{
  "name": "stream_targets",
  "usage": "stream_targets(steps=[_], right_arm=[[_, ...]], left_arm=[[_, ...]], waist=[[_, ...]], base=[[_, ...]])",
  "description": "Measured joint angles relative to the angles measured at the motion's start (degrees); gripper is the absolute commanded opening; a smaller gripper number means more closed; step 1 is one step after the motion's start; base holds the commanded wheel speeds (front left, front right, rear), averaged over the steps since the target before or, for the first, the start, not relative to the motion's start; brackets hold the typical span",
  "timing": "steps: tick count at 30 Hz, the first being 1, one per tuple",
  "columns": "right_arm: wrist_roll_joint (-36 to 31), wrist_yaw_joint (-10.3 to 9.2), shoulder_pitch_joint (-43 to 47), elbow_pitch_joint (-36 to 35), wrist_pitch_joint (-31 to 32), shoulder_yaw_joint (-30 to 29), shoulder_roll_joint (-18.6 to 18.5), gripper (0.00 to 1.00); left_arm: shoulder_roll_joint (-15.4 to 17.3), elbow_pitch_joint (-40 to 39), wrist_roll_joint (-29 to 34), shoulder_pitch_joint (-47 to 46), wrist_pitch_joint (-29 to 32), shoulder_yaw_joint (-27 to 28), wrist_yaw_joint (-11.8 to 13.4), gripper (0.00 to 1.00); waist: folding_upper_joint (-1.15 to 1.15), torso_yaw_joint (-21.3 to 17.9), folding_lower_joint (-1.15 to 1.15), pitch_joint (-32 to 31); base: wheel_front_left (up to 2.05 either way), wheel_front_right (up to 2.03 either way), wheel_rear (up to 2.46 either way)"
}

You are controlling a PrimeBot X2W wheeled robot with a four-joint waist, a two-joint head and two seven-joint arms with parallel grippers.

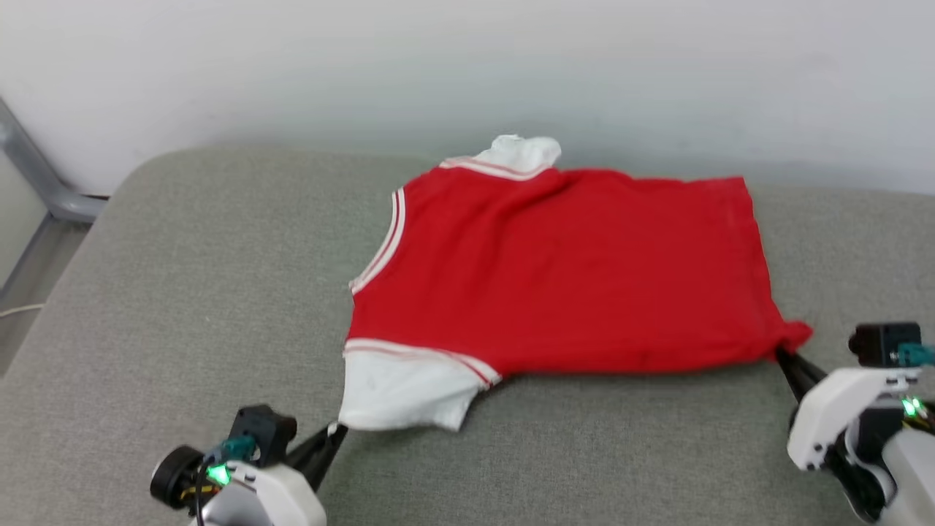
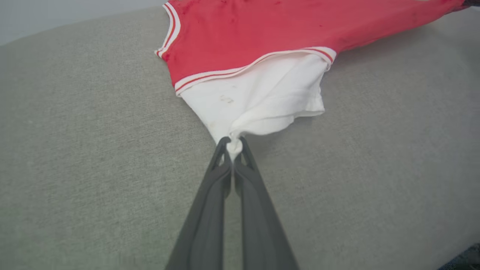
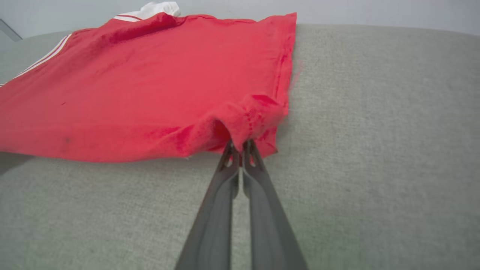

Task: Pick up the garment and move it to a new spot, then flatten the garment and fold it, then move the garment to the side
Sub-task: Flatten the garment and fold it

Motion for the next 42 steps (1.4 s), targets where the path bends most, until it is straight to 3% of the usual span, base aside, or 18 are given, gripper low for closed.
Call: stream_targets(steps=[12,21,28,42], right_arm=[[9.84,0.01,13.23,-12.47,13.52,4.08,-10.11,0.0],[15.66,0.0,25.4,-25.66,24.3,-0.3,-15.86,0.0],[13.04,0.0,28.77,-34.65,25.09,-7.77,-15.59,0.0],[4.95,0.0,25.71,-41.61,30.33,-16.66,-8.81,0.0]], left_arm=[[6.14,-15.23,-5.06,11.43,10.06,-4.32,-1.48,0.0],[9.94,-23.43,-10.12,16.28,15.91,-7.84,-3.09,0.0],[10.07,-24.87,-10.06,14.54,12.88,-4.48,-1.82,0.0],[7.38,-21.2,-9.0,1.81,11.03,0.86,-0.25,0.0]], waist=[[0.0,0.34,0.01,-4.68],[0.0,0.0,0.01,-6.09],[0.0,-1.07,0.01,-5.39],[0.0,-2.93,0.02,0.83]], base=[[0.0,0.0,0.0],[0.0,0.0,0.0],[0.0,0.0,0.0],[0.0,0.0,0.0]])
